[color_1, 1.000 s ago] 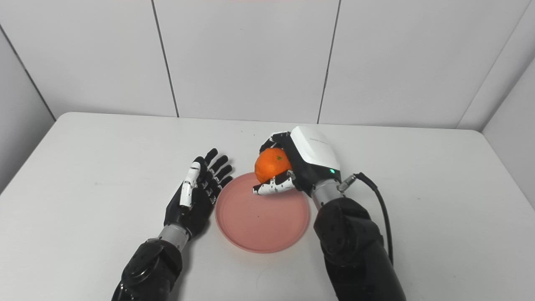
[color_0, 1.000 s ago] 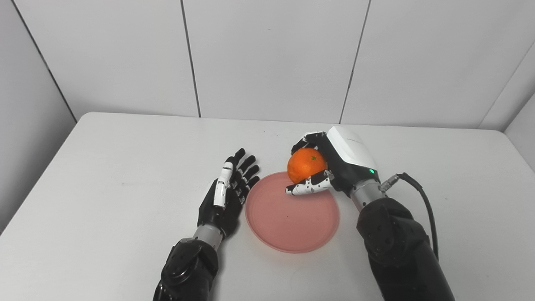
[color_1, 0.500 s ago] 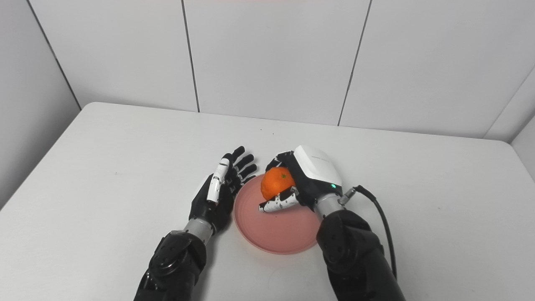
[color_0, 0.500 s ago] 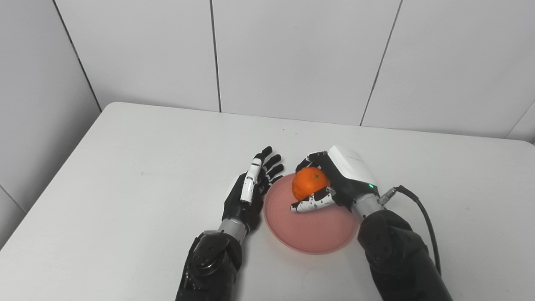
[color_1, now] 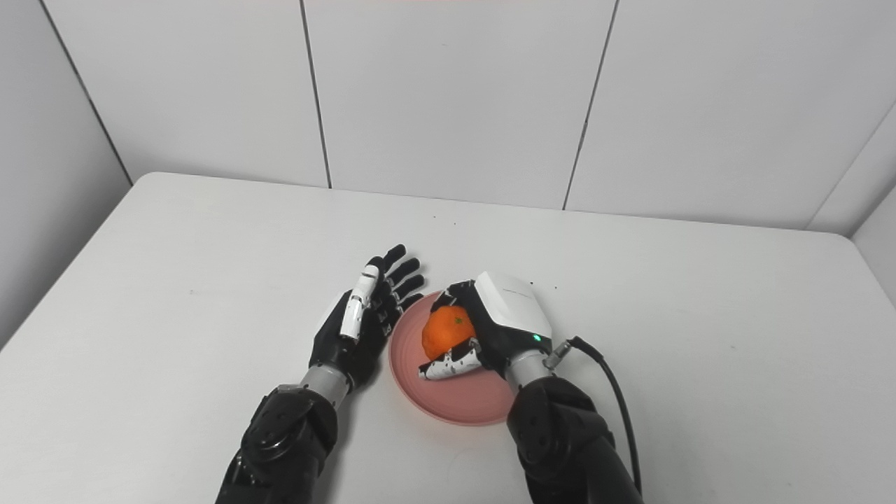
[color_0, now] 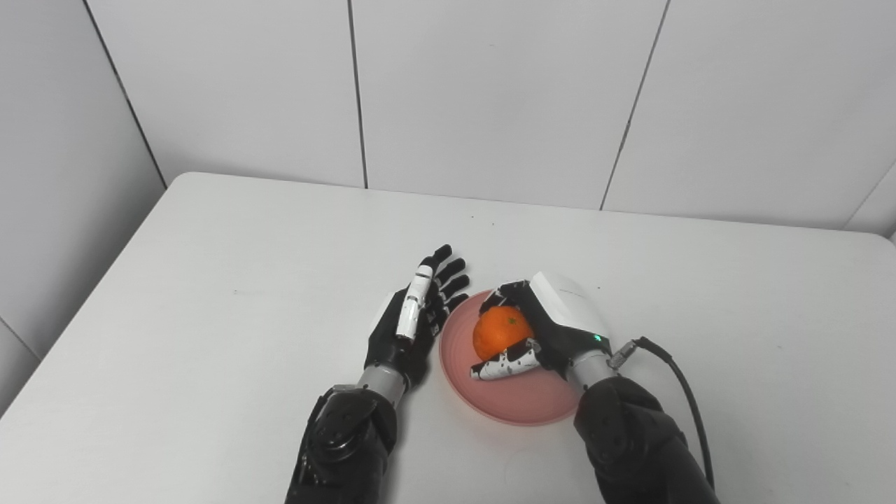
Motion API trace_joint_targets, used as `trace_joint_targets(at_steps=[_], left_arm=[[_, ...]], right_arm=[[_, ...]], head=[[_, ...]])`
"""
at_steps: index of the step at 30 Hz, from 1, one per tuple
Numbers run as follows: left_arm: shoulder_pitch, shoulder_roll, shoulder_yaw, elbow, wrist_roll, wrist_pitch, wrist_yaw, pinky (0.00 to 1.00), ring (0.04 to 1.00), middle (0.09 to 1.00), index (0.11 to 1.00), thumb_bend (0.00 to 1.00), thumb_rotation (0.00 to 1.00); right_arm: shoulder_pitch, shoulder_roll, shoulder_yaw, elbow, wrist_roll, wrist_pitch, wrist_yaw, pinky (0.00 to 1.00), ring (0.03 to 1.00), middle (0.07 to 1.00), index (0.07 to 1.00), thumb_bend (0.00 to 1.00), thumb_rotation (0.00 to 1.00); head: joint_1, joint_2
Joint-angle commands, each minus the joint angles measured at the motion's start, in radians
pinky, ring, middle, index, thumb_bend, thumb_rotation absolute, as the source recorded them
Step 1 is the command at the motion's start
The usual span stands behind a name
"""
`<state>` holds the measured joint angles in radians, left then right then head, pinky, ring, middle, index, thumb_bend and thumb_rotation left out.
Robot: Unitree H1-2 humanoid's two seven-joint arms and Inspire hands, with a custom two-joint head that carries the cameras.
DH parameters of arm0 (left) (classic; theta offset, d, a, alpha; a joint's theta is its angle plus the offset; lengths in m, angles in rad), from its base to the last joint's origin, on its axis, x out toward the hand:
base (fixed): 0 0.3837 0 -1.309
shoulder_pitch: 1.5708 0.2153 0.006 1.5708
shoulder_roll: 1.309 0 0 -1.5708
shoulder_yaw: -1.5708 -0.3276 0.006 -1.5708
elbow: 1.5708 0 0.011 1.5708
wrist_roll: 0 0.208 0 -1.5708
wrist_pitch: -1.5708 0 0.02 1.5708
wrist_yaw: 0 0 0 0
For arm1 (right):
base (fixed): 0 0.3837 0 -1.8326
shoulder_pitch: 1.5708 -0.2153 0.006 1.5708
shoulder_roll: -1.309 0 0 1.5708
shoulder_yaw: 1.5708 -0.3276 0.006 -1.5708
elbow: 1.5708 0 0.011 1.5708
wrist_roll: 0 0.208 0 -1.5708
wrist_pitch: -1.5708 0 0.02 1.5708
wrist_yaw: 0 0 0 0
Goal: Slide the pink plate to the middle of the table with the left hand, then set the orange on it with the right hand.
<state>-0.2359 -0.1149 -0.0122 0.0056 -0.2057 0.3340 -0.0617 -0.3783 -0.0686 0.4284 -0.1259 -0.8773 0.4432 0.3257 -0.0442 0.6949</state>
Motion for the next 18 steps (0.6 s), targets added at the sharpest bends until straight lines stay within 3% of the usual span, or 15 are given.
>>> trace_joint_targets(at_steps=[1, 10, 18], left_arm=[[0.010, 0.013, 0.015, 0.001, -0.015, 0.010, -0.007, 0.92, 0.924, 0.932, 0.931, 0.37, 1.00], [0.005, 0.046, 0.052, 0.005, -0.050, 0.018, -0.034, 0.92, 0.922, 0.928, 0.933, 0.36, 1.00], [-0.002, 0.064, 0.062, 0.016, -0.082, 0.025, -0.050, 0.94, 0.935, 0.942, 0.947, 0.36, 1.00]], right_arm=[[-0.025, 0.020, 0.004, -0.013, -0.013, -0.022, -0.045, 0.30, 0.373, 0.423, 0.519, 0.53, 0.00], [-0.030, 0.048, 0.030, 0.035, -0.028, -0.019, -0.096, 0.26, 0.346, 0.414, 0.525, 0.52, 0.00], [-0.039, 0.054, 0.039, 0.073, -0.025, -0.038, -0.143, 0.25, 0.335, 0.407, 0.526, 0.52, 0.00]], head=[[-0.008, 0.000], [-0.125, -0.011], [-0.153, -0.018]])
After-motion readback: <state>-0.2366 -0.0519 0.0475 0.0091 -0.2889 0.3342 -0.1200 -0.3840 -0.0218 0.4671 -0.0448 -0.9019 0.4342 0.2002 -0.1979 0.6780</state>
